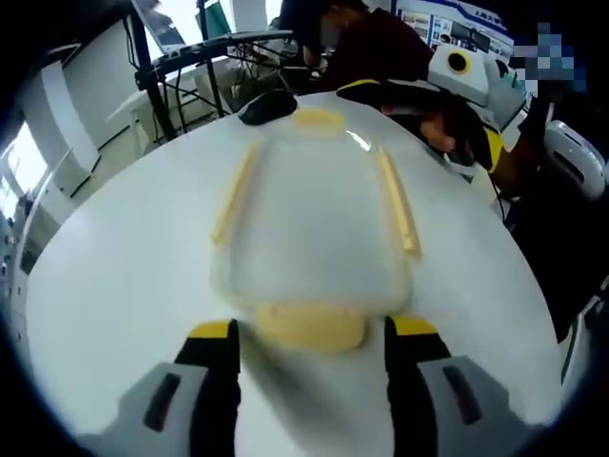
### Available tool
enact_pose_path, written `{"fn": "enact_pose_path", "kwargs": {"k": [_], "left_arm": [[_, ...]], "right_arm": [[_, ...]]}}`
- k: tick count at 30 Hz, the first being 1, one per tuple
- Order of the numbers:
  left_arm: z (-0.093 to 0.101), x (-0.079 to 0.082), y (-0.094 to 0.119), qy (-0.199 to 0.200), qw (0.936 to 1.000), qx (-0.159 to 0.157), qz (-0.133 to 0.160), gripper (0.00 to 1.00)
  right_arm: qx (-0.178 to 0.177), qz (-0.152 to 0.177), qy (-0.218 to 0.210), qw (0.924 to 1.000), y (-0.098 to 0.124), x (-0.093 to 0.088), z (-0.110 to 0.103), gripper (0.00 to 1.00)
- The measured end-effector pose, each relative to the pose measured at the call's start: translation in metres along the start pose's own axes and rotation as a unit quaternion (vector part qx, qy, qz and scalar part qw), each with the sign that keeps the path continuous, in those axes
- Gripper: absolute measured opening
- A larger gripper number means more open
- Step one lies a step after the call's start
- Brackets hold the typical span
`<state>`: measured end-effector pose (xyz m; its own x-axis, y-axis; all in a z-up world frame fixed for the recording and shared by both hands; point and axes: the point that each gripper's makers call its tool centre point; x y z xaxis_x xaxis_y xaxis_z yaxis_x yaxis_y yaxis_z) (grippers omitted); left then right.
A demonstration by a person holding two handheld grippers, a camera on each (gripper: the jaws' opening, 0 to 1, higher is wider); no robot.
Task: Snap each plastic latch of the storage box into its locked position after aligning the lid with the box until every specified latch is closed and the lid sits flush.
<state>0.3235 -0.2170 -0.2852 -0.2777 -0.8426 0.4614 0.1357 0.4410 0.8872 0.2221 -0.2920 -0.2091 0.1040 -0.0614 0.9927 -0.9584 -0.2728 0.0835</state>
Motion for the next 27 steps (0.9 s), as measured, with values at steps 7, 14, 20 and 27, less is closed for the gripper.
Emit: {"fn": "enact_pose_path", "kwargs": {"k": [7, 14, 20, 27], "left_arm": [[-0.0087, 0.0028, 0.0004, 0.035, 0.9993, 0.011, 0.012, 0.52], [-0.0044, 0.0034, -0.0008, 0.029, 0.9995, 0.008, 0.011, 0.55], [-0.0038, 0.0047, -0.0016, 0.029, 0.9995, 0.011, 0.006, 0.54], [-0.0011, 0.0049, -0.0007, 0.031, 0.9992, 0.013, 0.022, 0.5]], "right_arm": [[-0.002, -0.001, -0.002, 1.0, 0.0013, 0.0002, 0.0028, 0.94], [-0.004, -0.002, -0.003, 1.0, 0.0023, -0.0007, 0.0053, 0.93], [-0.004, -0.004, -0.004, 1.0, 0.003, -0.0016, 0.0061, 0.93], [-0.006, -0.006, -0.004, 1.0, 0.0028, -0.002, 0.0068, 0.93]]}}
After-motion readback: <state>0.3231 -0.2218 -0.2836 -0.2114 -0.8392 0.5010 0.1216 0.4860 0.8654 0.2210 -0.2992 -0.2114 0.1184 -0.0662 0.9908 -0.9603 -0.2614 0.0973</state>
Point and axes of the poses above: the point that each gripper's makers call its tool centre point, and the gripper's own axes: y roughly backward along the fingers, z roughly to its right, x roughly out of its top, and after that the axes turned 6 degrees about -z, right-handed
